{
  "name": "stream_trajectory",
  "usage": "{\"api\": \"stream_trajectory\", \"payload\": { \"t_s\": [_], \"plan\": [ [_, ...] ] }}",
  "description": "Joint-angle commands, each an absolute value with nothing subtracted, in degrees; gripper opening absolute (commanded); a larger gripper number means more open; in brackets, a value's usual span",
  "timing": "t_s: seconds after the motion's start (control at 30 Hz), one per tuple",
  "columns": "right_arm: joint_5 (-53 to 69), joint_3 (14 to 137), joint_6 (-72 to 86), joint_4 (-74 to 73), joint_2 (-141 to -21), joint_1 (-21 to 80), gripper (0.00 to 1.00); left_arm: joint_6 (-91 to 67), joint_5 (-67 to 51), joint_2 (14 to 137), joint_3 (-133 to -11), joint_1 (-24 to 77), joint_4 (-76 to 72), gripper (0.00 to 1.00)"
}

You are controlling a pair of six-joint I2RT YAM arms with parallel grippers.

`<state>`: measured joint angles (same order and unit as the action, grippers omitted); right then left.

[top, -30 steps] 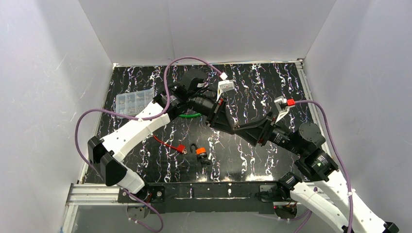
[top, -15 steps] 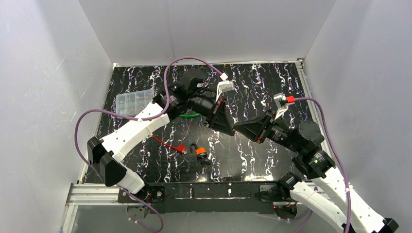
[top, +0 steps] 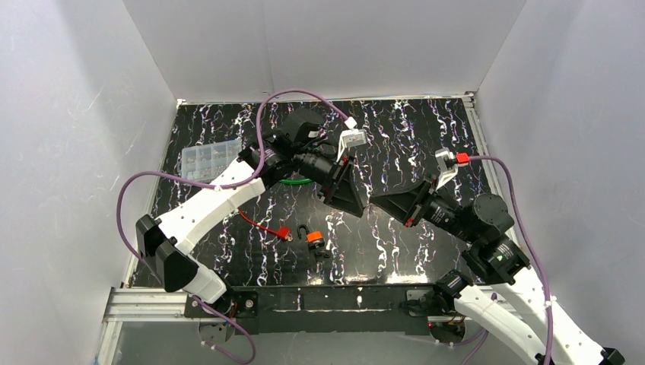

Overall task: Unlock with the key
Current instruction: Adjust the key.

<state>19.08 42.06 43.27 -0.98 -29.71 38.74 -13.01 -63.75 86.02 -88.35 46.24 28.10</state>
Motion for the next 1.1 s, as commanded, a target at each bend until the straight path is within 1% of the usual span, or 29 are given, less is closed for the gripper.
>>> {"api": "stream_trajectory", "payload": {
  "t_s": [0.0,0.1,0.23,0.37,0.5,0.57,0.63,0.7,0.73,0.77,0.87,0.93,1.07],
  "plan": [
    [18.51,42.84,42.90,0.09,-29.23,38.73,0.01,-10.99,-66.44,84.26,-90.18,46.24,31.03,0.25],
    [19.00,42.72,43.06,0.50,-29.76,38.76,0.01,-11.27,-66.66,84.51,-90.34,46.30,30.51,0.27],
    [19.34,42.58,43.17,1.42,-30.19,38.75,0.01,-13.21,-67.89,84.85,-90.42,46.24,27.86,0.26],
    [19.68,42.60,43.27,2.49,-30.86,38.71,0.01,-14.33,-68.81,85.33,-90.34,46.36,26.55,0.33],
    [19.96,42.97,43.27,2.79,-31.45,38.75,0.01,-14.16,-68.45,85.39,-90.23,46.35,25.95,0.31],
    [19.96,43.01,43.21,2.96,-31.55,38.76,0.01,-14.30,-68.32,85.47,-90.27,46.33,25.66,0.27],
    [19.95,43.13,43.12,2.99,-31.70,38.76,0.01,-14.39,-68.33,85.49,-90.33,46.39,25.31,0.20],
    [19.84,43.14,43.08,3.02,-31.73,38.76,0.01,-13.98,-67.89,85.28,-90.33,46.39,25.23,0.09],
    [19.74,43.15,43.10,2.98,-31.69,38.76,0.01,-13.70,-67.58,85.16,-90.31,46.38,25.24,0.07],
    [19.62,43.14,43.08,2.91,-31.66,38.75,0.01,-13.60,-67.33,85.13,-90.35,46.36,25.27,0.06],
    [19.08,42.98,43.02,2.89,-31.39,38.71,0.01,-14.21,-67.20,85.50,-90.63,46.40,25.31,0.10],
    [19.07,42.92,43.04,3.05,-31.27,38.75,0.01,-14.13,-66.80,85.51,-90.69,46.36,25.32,0.10],
    [19.32,42.84,43.03,3.08,-31.24,38.73,0.01,-13.88,-66.51,85.82,-91.20,46.34,25.27,0.02]
  ]
}}
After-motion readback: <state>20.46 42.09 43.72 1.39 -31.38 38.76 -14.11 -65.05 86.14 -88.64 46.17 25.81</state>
